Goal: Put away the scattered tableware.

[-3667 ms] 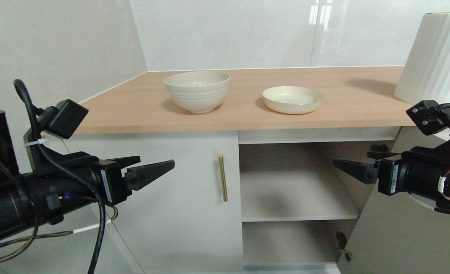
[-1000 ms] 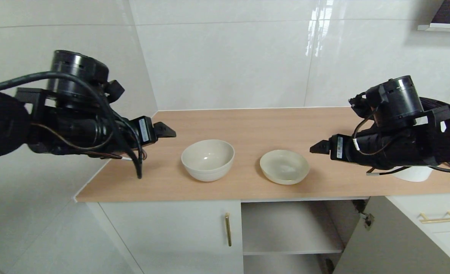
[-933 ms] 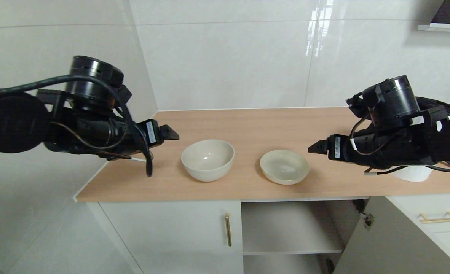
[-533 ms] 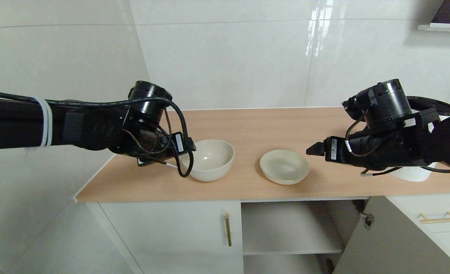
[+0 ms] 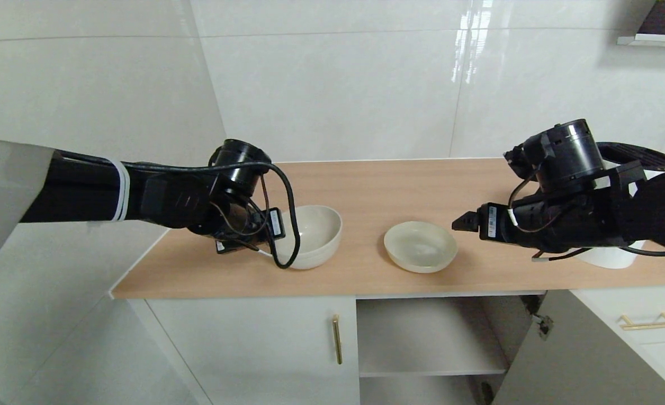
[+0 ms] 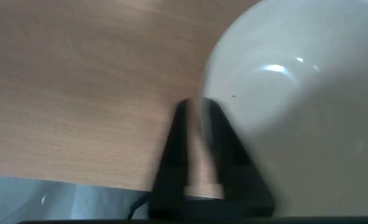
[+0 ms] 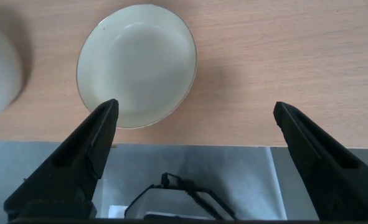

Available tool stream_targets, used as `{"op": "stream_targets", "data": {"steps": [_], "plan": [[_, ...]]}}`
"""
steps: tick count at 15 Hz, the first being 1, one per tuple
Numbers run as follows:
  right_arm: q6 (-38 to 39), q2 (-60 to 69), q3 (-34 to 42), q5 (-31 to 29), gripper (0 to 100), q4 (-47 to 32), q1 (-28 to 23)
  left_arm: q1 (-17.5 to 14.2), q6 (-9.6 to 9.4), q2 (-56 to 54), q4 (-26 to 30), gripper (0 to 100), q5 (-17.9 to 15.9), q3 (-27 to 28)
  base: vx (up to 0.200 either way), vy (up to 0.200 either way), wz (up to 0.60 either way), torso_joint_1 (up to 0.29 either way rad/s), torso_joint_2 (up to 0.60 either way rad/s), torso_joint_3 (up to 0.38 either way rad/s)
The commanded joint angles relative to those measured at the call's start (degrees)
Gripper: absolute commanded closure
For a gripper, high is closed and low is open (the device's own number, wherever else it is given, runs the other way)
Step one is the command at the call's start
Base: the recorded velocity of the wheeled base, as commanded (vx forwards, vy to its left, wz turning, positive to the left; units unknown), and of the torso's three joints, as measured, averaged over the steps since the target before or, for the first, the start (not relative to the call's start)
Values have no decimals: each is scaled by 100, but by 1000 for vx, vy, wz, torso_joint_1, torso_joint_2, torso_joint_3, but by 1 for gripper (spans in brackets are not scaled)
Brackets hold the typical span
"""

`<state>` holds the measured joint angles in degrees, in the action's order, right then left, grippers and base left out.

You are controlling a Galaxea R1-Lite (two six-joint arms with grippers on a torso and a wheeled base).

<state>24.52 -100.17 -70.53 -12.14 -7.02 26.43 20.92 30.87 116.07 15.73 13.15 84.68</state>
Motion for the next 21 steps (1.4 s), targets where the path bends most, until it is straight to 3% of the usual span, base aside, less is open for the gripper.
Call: {"op": "stream_targets", "data": {"steps": [1, 5, 8, 19, 20, 21], "plan": [[1, -20, -13, -7, 0, 8, 3, 0, 7, -31, 9, 100, 3, 5, 0, 0, 0, 0, 0, 0], [9, -345, -13, 1, 0, 113, 3, 61, 183, -902, 36, 100, -6, -127, 0, 0, 0, 0, 0, 0], [36, -855, -198, -394, 0, 263, 3, 141, 165, -1482, 27, 100, -41, -320, 0, 0, 0, 0, 0, 0], [387, -1743, -769, -807, 0, 289, 11, 176, 165, -1534, 9, 100, -111, -408, 0, 0, 0, 0, 0, 0], [387, -1752, -769, -807, 100, 289, 11, 176, 174, -1534, 9, 100, -111, -408, 0, 0, 0, 0, 0, 0], [387, -1778, -769, -807, 100, 280, 11, 176, 174, -1526, 9, 100, -111, -408, 0, 0, 0, 0, 0, 0]]}}
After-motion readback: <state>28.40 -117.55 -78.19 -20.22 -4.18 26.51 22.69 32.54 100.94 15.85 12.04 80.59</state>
